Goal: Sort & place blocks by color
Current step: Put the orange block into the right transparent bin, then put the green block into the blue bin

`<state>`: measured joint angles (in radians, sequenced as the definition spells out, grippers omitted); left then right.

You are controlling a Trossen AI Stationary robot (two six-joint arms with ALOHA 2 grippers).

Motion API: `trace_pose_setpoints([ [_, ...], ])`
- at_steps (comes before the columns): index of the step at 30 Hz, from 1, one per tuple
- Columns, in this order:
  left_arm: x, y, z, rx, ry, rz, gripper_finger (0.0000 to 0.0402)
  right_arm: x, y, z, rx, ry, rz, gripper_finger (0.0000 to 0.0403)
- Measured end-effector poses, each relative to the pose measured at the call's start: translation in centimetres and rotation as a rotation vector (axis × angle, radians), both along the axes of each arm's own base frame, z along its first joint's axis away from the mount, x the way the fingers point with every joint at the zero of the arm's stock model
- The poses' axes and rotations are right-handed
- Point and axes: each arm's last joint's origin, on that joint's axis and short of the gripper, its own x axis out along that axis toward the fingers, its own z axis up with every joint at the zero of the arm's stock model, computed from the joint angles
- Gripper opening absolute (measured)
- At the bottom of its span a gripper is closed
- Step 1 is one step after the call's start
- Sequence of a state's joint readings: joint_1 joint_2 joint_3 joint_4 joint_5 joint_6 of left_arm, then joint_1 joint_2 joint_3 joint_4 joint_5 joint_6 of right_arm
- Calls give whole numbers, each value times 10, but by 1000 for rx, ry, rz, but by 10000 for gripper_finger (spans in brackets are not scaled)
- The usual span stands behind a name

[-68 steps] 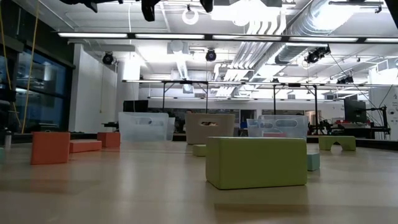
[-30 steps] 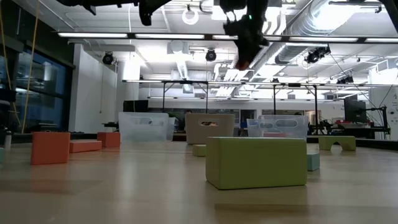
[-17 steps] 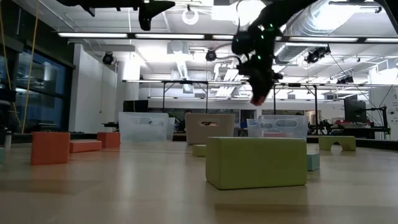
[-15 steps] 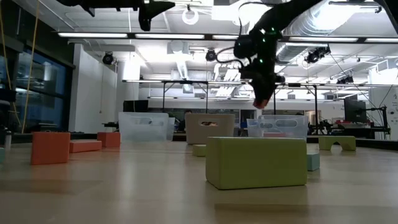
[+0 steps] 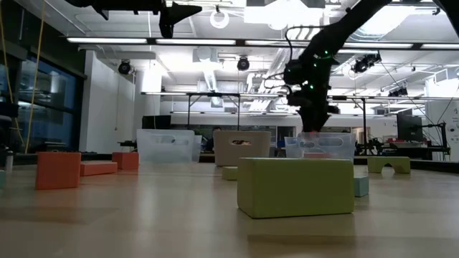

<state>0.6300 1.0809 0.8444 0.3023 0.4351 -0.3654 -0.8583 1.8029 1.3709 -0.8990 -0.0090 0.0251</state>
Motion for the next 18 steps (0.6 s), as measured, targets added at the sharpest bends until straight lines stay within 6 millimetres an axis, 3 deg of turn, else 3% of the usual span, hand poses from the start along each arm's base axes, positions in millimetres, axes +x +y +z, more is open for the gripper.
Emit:
trace_pose_setpoints([
  [8,0,0,0,-1,0,0,225,-7,2,-14,35,9,-3,137],
  [18,0,0,0,-1,0,0,225,-6,2,-14,25,0,0,213],
])
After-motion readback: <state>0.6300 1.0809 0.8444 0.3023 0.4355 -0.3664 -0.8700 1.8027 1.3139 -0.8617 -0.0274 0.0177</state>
